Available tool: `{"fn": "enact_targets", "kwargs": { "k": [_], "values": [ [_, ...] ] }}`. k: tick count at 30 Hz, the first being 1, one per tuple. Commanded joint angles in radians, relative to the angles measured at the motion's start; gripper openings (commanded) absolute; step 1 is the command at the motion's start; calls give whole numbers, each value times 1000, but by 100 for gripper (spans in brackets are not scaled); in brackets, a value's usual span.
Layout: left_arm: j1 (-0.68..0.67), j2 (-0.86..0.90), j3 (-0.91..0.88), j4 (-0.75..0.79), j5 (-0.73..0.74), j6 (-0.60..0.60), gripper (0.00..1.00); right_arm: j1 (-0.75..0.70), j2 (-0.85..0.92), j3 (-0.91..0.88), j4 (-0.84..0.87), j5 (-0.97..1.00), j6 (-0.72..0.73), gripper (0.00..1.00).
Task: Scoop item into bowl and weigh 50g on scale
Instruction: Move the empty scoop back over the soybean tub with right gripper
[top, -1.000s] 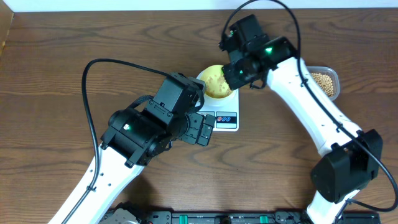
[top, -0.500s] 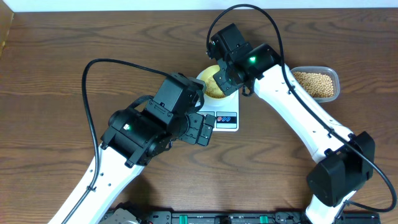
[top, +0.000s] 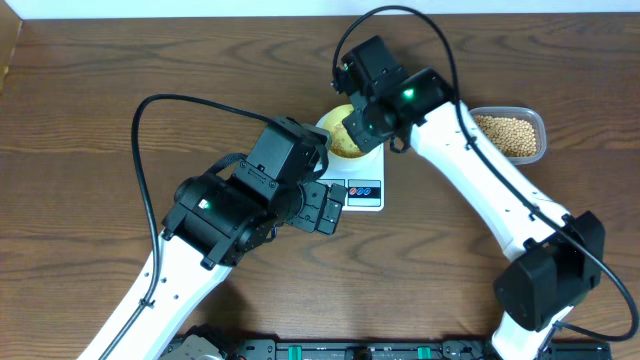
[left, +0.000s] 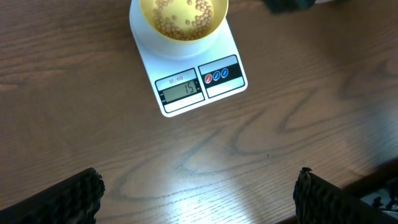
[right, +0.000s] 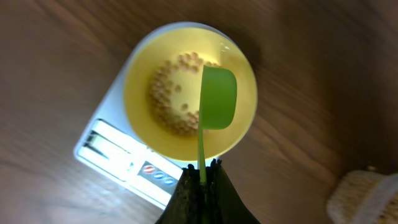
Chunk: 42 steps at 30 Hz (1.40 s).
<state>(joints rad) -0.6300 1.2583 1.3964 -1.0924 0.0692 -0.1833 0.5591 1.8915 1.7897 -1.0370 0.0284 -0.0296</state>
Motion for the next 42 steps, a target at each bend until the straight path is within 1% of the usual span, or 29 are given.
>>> {"fn": "enact_targets", "kwargs": {
  "k": [1, 4, 6, 9, 11, 15, 17, 21, 25, 31, 36, 42],
  "values": [
    [2, -13, 16, 1, 0, 5, 100, -69, -29, 82, -16, -147, 53, 1],
    [2, -13, 16, 1, 0, 5, 100, -151, -46, 134, -62, -243, 78, 1],
    [2, -13, 16, 1, 0, 5, 100, -226, -67, 159, -110, -249, 77, 1],
    [2, -13, 16, 1, 0, 5, 100, -311, -99, 161, -166, -91, 78, 1],
    [2, -13, 16, 1, 0, 5, 100, -372, -110, 161, -228, 78, 78, 1],
    [2, -13, 16, 1, 0, 5, 100, -430, -105, 146, -317, 198, 96, 1],
    [2, -13, 16, 1, 0, 5, 100, -444, -105, 130, -325, 248, 117, 2],
    [2, -13, 16, 1, 0, 5, 100, -466, -105, 79, -320, 333, 152, 1],
    [2, -13, 16, 1, 0, 5, 100, -491, -105, -18, -284, 340, 158, 1],
    [2, -13, 16, 1, 0, 5, 100, -522, -105, -128, -233, 331, 183, 1],
    [2, -13, 16, 1, 0, 5, 100, -534, -105, -188, -184, 283, 187, 1],
    [2, -13, 16, 1, 0, 5, 100, -541, -105, -261, -76, 248, 186, 1]
  ]
}}
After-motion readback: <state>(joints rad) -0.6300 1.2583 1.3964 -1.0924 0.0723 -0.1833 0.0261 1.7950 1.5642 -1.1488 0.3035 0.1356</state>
